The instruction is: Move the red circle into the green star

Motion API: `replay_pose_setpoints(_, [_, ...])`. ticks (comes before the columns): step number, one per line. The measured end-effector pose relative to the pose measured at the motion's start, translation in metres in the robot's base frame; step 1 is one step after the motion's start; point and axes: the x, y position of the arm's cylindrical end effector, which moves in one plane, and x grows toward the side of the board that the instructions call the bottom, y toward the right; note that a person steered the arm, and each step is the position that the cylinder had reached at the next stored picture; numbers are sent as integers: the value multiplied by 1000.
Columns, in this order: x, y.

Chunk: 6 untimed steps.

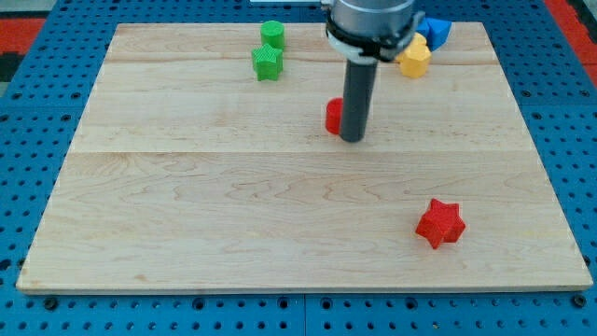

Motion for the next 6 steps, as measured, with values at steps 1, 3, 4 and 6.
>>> replay_pose_setpoints(1, [-22, -19])
replay_pose_setpoints(3, [-53, 21])
replay_pose_setpoints(4, [-58, -26])
replay_pose_setpoints(6, [-27, -46])
